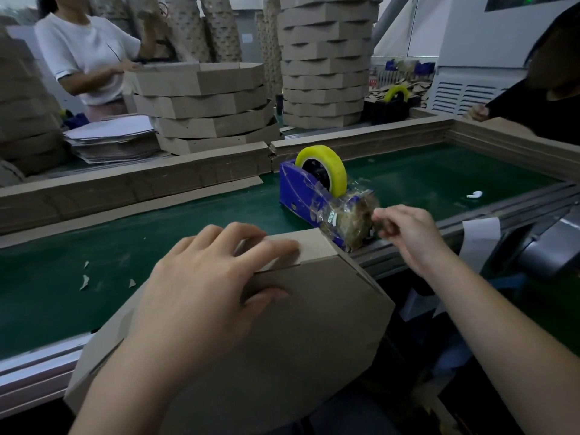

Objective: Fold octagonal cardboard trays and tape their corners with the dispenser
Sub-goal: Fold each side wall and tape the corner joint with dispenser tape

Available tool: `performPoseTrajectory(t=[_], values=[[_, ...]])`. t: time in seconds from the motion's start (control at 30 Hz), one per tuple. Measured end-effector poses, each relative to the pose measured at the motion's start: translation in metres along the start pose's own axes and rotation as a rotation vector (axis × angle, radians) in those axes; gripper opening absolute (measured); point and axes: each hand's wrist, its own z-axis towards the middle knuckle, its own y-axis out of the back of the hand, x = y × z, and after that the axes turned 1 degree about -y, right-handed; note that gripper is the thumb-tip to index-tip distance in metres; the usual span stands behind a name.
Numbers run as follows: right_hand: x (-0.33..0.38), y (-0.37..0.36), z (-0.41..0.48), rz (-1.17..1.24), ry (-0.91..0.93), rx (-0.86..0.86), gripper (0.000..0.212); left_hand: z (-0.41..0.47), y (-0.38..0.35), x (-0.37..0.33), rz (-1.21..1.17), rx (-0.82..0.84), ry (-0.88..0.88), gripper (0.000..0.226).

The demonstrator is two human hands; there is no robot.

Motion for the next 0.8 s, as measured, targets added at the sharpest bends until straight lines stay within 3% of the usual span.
performPoseTrajectory(t=[0.07,0.13,0.2,0.3,0.5,0.6,0.8], values=[[0.008,0.014,0.000,-0.426,0.052,-0.042,0.019,-0.001,0.003,0.004,-0.024,0.022,-0.005,0.044],[0.019,0.025,-0.008,-0.650,0.129,-0.061,0.015,-0.002,0.008,0.006,-0.065,0.051,0.010,0.043],[0.034,0.026,-0.022,-0.623,0.230,0.012,0.012,-0.001,0.013,0.006,-0.093,0.058,0.014,0.039],[0.061,0.009,-0.044,-0.483,0.288,0.259,0.010,0.006,0.019,-0.002,-0.122,0.042,0.019,0.027],[0.101,-0.031,-0.068,-0.283,0.207,0.785,0.014,0.007,0.014,-0.009,-0.204,-0.011,0.083,0.032],[0.100,-0.042,-0.068,-0.354,0.113,0.897,0.014,0.004,0.014,-0.008,-0.187,-0.037,0.075,0.031],[0.092,-0.048,-0.068,-0.367,0.011,0.956,0.015,0.000,0.013,-0.007,-0.188,-0.077,0.074,0.030]])
